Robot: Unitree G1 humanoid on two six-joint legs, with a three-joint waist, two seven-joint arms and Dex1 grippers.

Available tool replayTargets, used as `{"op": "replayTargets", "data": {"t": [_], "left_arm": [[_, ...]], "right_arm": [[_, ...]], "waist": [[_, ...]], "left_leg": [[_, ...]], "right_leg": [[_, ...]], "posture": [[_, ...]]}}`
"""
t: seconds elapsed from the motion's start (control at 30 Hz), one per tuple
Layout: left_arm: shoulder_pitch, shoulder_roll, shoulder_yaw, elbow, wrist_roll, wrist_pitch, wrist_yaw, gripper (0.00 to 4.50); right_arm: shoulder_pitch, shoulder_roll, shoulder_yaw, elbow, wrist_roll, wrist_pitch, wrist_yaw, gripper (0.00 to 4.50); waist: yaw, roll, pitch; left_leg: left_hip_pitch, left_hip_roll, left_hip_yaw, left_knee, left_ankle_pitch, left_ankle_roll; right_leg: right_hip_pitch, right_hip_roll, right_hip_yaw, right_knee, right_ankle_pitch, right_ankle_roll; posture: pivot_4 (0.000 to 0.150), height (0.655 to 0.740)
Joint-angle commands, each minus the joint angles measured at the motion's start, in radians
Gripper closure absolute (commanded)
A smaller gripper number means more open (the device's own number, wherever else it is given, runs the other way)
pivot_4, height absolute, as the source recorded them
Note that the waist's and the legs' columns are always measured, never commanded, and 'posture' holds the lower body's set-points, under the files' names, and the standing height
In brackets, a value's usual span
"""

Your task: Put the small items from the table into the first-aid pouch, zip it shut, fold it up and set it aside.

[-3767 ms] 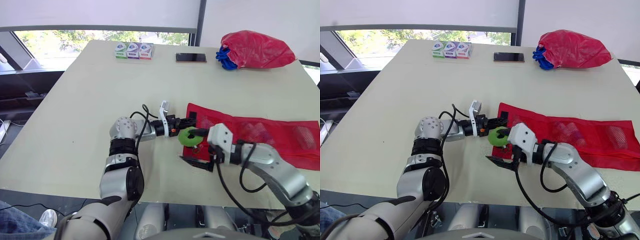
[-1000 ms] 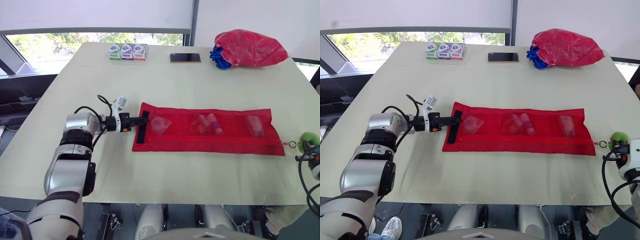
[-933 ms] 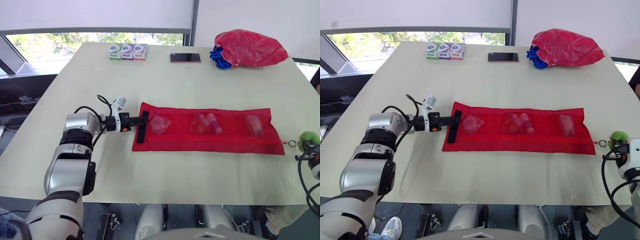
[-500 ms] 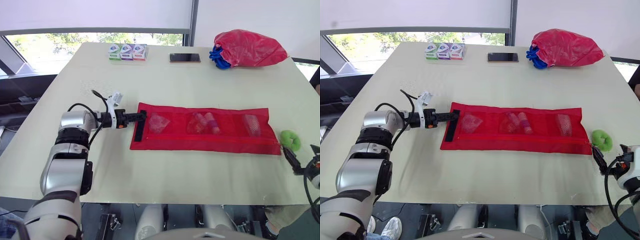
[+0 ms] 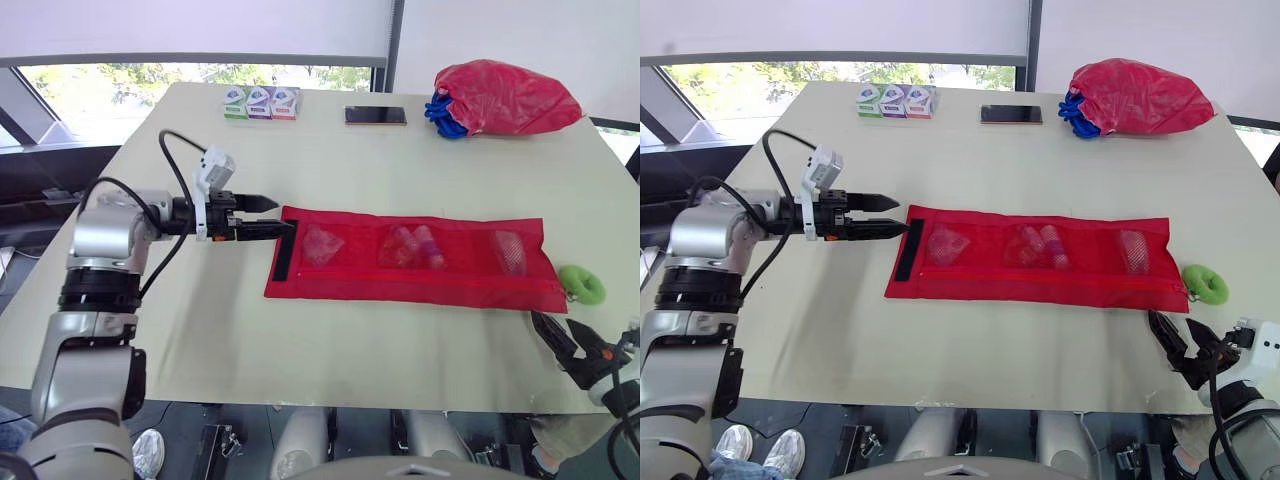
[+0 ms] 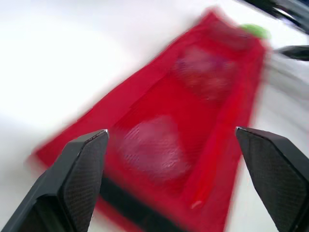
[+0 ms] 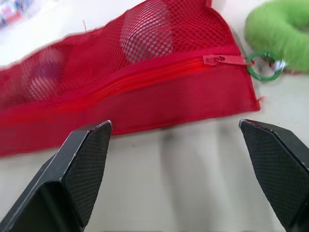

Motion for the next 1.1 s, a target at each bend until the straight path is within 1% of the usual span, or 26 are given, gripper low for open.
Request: {"op": "replayTargets", "data": {"t": [0.03, 0.2, 0.37, 0.47, 0.67, 0.87, 0.97, 1.0, 1.07, 1.1], "left_arm": [[0.007, -0.010, 0.001, -0.177, -0.072, -0.013, -0.034, 0.02], [0.012, -0.024, -0.006, -0.294, -0.135, -0.009, -0.051, 0.02], [-0.009, -0.034, -0.015, -0.348, -0.184, -0.008, -0.064, 0.02], [-0.011, -0.033, -0.029, -0.359, -0.188, -0.023, -0.072, 0.02], [-0.006, -0.038, -0.038, -0.362, -0.188, -0.045, -0.074, 0.02], [0.007, -0.035, -0.035, -0.380, -0.199, -0.043, -0.071, 0.02], [0.011, -0.037, -0.033, -0.381, -0.201, -0.046, -0.064, 0.00], [0.013, -0.037, -0.032, -0.380, -0.200, -0.049, -0.062, 0.00], [0.018, -0.037, -0.031, -0.378, -0.199, -0.054, -0.061, 0.00], [0.018, -0.037, -0.032, -0.375, -0.196, -0.058, -0.059, 0.00]], "right_arm": [[-0.033, 0.007, 0.002, -0.008, 0.071, 0.045, -0.091, 0.00], [-0.082, 0.040, 0.008, 0.038, 0.122, 0.071, -0.190, 0.00], [-0.151, 0.091, 0.005, 0.078, 0.205, 0.048, -0.259, 0.00], [-0.188, 0.125, -0.001, 0.123, 0.252, 0.019, -0.255, 0.00], [-0.257, 0.145, 0.000, 0.178, 0.282, -0.041, -0.230, 0.00], [-0.303, 0.146, 0.020, 0.196, 0.273, -0.075, -0.217, 0.00], [-0.308, 0.147, 0.027, 0.200, 0.259, -0.089, -0.224, 0.77], [-0.309, 0.148, 0.026, 0.202, 0.253, -0.098, -0.226, 1.39], [-0.308, 0.147, 0.023, 0.204, 0.249, -0.108, -0.226, 2.08], [-0.307, 0.144, 0.021, 0.205, 0.250, -0.111, -0.225, 2.61]], "waist": [[-0.002, 0.001, 0.000], [-0.008, 0.000, 0.000], [-0.012, -0.001, -0.001], [-0.014, -0.001, -0.001], [-0.016, -0.001, -0.001], [-0.013, 0.002, 0.001], [-0.013, 0.002, 0.001], [-0.013, 0.002, 0.001], [-0.013, 0.002, 0.001], [-0.013, 0.002, 0.001]], "left_leg": [[0.000, 0.000, 0.000, 0.000, 0.000, 0.000], [0.000, 0.000, 0.001, 0.000, 0.000, 0.000], [0.002, 0.000, 0.002, 0.000, 0.000, 0.000], [0.002, 0.000, 0.002, 0.000, 0.000, 0.000], [0.003, 0.001, 0.003, 0.000, 0.000, 0.000], [0.003, 0.001, 0.003, 0.000, 0.000, 0.000], [0.003, 0.000, 0.003, 0.000, 0.000, 0.000], [0.003, 0.000, 0.003, 0.000, 0.000, 0.000], [0.003, 0.000, 0.003, 0.000, 0.000, 0.000], [0.003, 0.000, 0.003, 0.000, 0.000, 0.000]], "right_leg": [[0.000, 0.001, 0.000, 0.000, 0.000, 0.000], [0.000, 0.007, 0.000, 0.000, 0.000, 0.000], [0.001, 0.010, 0.002, 0.000, 0.000, 0.001], [0.001, 0.010, 0.002, 0.000, 0.000, 0.001], [0.001, 0.011, 0.003, 0.000, 0.000, 0.001], [0.001, 0.011, 0.003, 0.000, 0.000, 0.001], [0.001, 0.011, 0.003, 0.000, 0.000, 0.001], [0.001, 0.011, 0.003, 0.000, 0.000, 0.001], [0.001, 0.011, 0.003, 0.000, 0.000, 0.001], [0.001, 0.011, 0.003, 0.000, 0.000, 0.001]], "posture": [[0.150, 0.7400], [0.150, 0.7400], [0.150, 0.7400], [0.150, 0.7400], [0.150, 0.7400], [0.150, 0.7400], [0.150, 0.7400], [0.150, 0.7400], [0.150, 0.7400], [0.150, 0.7400]]}}
